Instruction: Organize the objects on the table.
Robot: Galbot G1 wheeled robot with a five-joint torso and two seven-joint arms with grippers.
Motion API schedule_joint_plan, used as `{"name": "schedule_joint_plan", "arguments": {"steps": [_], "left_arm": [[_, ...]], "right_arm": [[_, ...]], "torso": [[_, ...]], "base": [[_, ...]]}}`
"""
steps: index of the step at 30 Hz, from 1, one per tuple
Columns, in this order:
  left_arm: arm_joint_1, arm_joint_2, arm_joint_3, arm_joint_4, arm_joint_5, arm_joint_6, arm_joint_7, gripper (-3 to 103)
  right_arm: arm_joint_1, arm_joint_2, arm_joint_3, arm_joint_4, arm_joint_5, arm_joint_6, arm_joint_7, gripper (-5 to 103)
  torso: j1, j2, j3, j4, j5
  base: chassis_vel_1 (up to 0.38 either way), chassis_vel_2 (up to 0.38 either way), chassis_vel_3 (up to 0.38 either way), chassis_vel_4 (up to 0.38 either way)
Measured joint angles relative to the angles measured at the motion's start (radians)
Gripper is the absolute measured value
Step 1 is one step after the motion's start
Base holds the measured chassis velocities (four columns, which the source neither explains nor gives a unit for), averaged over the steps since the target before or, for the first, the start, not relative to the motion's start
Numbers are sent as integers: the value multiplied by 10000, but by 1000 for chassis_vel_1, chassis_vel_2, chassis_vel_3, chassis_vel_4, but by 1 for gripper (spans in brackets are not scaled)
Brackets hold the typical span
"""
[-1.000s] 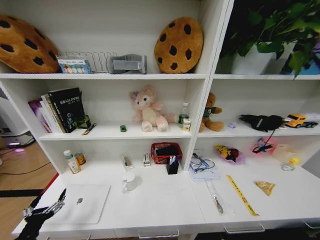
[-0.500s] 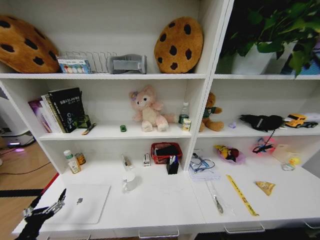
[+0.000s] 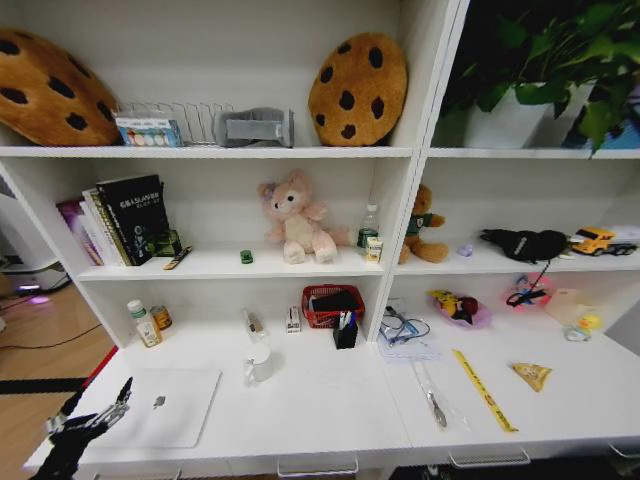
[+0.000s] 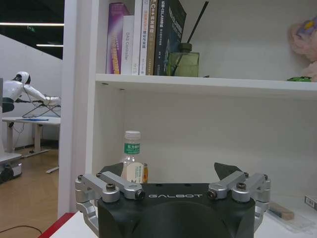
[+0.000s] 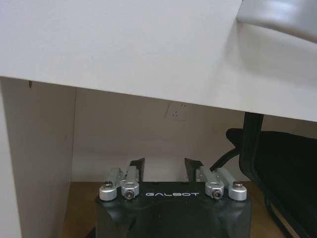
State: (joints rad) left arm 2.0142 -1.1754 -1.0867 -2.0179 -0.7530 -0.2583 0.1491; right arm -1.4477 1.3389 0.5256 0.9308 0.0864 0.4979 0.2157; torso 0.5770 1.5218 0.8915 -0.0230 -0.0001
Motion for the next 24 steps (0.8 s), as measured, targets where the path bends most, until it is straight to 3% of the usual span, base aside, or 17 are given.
{"name": "schedule_joint_plan", "arguments": {"steps": [7, 9, 12, 14, 18, 24], "left_arm": [[0, 0, 0, 0, 0, 0, 0, 100], [0, 0, 0, 0, 0, 0, 0, 100], [0, -1, 0, 0, 0, 0, 0, 100], [0, 0, 0, 0, 0, 0, 1, 100], [0, 0, 0, 0, 0, 0, 0, 100], [0, 0, 0, 0, 0, 0, 1, 100]], "right_arm": [[-478, 81, 56, 340, -68, 70, 46, 69], [-1071, 182, 91, 816, -77, 133, 136, 80], [-1476, 255, 112, 1049, -194, 317, 254, 85], [-2245, 387, 140, 1461, -344, 556, 407, 96], [-3073, 485, 158, 2039, -360, 713, 507, 100], [-5005, 679, 247, 4474, -224, 937, 625, 100]], "torso": [[0, 0, -1, 1, 0], [-1, 0, -1, 0, 1], [-1, 1, -2, 1, -2], [-1, 2, -2, 0, 1], [-2, 2, -1, -2, -1], [-4, 3, -3, 1, 1]], "base": [[0, 0, 0, 0], [0, 0, 0, 0], [0, 0, 0, 0], [0, 0, 0, 0], [0, 0, 0, 0], [0, 0, 0, 0]]}}
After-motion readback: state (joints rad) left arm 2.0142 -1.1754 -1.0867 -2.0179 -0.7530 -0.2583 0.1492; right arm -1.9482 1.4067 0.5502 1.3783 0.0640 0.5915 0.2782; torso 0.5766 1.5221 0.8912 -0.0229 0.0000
